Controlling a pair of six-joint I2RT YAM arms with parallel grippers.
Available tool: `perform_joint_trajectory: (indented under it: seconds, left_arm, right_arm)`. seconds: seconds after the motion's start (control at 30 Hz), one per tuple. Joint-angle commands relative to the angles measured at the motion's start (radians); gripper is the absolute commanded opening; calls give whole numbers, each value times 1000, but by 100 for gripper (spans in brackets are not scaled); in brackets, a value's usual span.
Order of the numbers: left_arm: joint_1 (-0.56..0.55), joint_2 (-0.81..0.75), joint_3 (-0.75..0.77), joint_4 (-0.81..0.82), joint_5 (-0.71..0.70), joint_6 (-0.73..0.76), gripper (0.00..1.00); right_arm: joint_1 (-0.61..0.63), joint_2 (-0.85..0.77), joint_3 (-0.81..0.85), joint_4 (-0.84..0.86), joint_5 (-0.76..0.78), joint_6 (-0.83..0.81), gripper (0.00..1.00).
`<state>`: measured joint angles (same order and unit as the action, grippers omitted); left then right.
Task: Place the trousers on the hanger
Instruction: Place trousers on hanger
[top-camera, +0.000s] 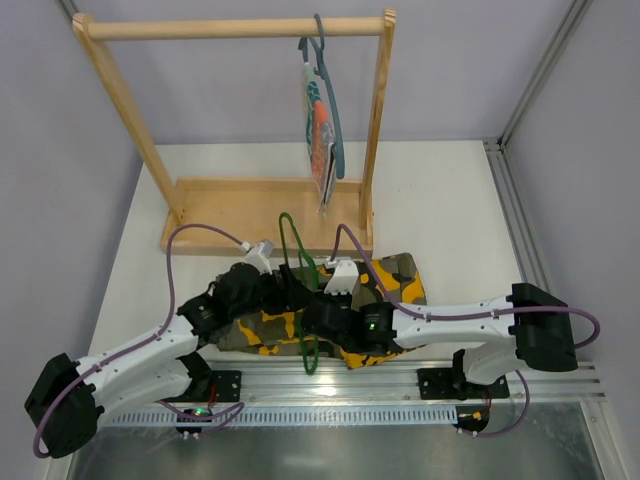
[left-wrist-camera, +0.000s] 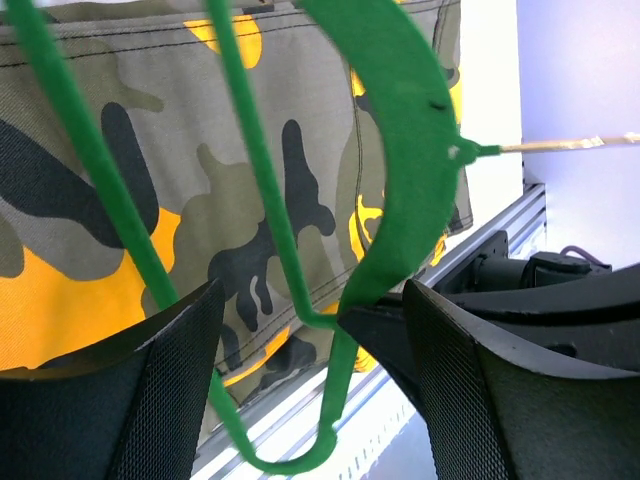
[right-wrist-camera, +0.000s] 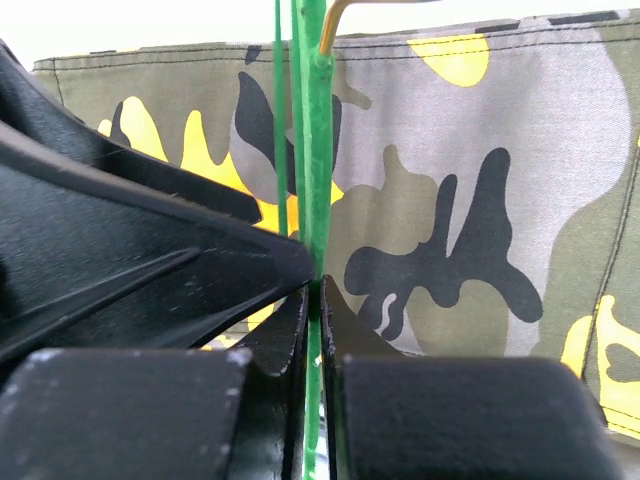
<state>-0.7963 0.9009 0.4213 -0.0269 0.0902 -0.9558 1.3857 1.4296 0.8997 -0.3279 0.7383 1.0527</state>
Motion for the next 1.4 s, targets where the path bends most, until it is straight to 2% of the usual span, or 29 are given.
perform_joint_trajectory:
  seconds: [0.0,0.13,0.23,0.3,0.57,0.83,0.97,1.13,1.37]
  left_arm:
    - [-3,-46,4,-33,-1,46,72]
    - [-4,-149,-18,-41,-53,29,75]
    - [-3,-178,-33,11,-64,20,77]
    - [-3,-162,-42,24,-55,12,77]
    - [-4,-11,-41,241,19,-15,76]
    - [-3,50,-30,298,54,-38,73]
    - [-3,3,-49,344,65,-60,73]
    - [-3,-53,-44,317,59,-72,75]
    - [-4,13,-52,335,66,-77,71]
  right_arm:
    - [6,-40,30,-20,79,-26,4]
    - [9,-26,68,-78,73,-43,4]
    - [22,-14,82,-123,73,-20,4]
    - [36,-6,84,-131,75,-10,4]
    - [87,43,182,-233,153,10,4]
    - [107,81,226,-269,167,23,4]
    - [113,71,203,-258,180,41,4]
    - [113,9,124,-188,182,56,4]
    - [113,-5,97,-183,191,52,4]
